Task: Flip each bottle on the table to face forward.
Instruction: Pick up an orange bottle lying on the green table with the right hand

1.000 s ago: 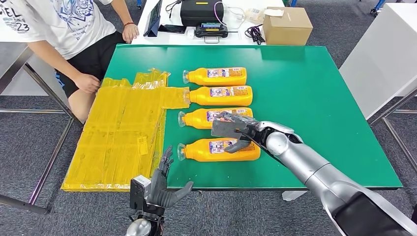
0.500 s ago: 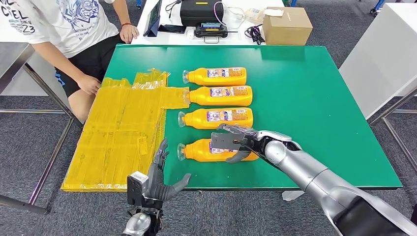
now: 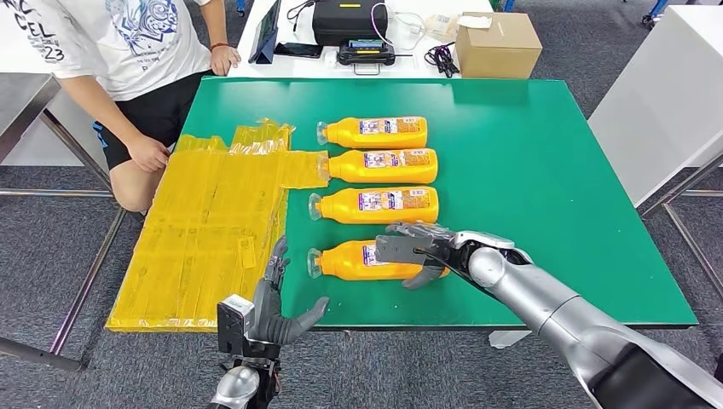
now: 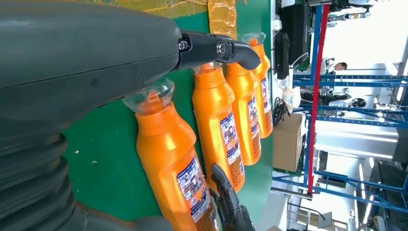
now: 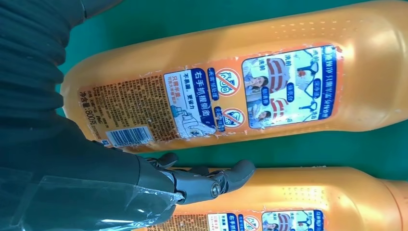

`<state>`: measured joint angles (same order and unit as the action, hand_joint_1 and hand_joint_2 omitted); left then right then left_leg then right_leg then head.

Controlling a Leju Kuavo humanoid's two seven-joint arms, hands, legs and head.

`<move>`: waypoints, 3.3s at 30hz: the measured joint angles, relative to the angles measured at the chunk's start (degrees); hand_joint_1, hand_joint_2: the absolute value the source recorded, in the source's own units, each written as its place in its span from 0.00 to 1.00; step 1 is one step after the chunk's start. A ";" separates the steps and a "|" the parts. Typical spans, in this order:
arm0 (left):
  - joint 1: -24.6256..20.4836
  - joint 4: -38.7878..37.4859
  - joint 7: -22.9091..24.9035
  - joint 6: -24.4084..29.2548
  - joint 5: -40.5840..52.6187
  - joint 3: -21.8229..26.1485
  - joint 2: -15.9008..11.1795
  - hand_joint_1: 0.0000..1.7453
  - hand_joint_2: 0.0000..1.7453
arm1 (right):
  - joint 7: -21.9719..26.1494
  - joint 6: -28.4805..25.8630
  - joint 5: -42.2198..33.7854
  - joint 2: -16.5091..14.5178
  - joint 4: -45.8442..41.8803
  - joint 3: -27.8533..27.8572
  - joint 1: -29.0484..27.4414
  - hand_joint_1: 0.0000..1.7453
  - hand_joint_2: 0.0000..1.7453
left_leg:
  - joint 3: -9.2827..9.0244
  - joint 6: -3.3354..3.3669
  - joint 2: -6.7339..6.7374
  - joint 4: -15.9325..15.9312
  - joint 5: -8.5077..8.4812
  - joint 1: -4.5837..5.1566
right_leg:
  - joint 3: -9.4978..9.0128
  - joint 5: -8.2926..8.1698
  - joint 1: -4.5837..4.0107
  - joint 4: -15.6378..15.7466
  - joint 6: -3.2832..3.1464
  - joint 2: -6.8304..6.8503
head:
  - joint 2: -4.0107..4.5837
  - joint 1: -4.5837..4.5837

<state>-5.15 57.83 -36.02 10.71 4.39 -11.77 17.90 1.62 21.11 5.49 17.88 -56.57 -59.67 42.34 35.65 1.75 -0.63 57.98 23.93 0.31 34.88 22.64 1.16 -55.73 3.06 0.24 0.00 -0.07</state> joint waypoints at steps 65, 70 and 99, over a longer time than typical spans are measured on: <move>5.51 5.90 2.49 1.28 -1.25 0.86 0.01 0.00 1.00 | 11.86 -50.14 34.69 -16.98 -26.68 34.59 -29.86 1.00 1.00 | -0.29 -0.07 0.07 -0.04 0.11 -0.02 | -0.24 0.05 -0.02 0.01 -0.04 -0.21 | 0.00 -0.01; 5.56 6.40 2.57 0.74 -2.65 0.82 0.02 0.00 1.00 | 13.68 -51.93 35.64 -18.92 -29.61 37.61 -32.58 1.00 1.00 | -0.29 -0.08 0.09 -0.04 0.13 -0.03 | -0.22 0.05 -0.02 0.02 -0.04 -0.22 | 0.00 -0.01; 3.70 8.69 11.01 -22.13 -21.83 -4.51 -1.25 0.00 1.00 | 29.77 -48.21 27.82 -30.24 -7.29 36.02 -37.00 1.00 1.00 | -0.21 -0.09 0.09 -0.06 0.12 -0.05 | -0.16 0.06 -0.03 0.01 -0.06 -0.21 | 0.00 -0.02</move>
<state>-1.45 66.53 -25.01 -11.42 -17.44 -16.28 16.66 31.39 -27.09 33.30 -12.37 -63.86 -23.64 5.33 35.44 1.66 -0.54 57.93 24.05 0.26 34.72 22.71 1.13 -55.72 3.00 0.02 0.00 -0.09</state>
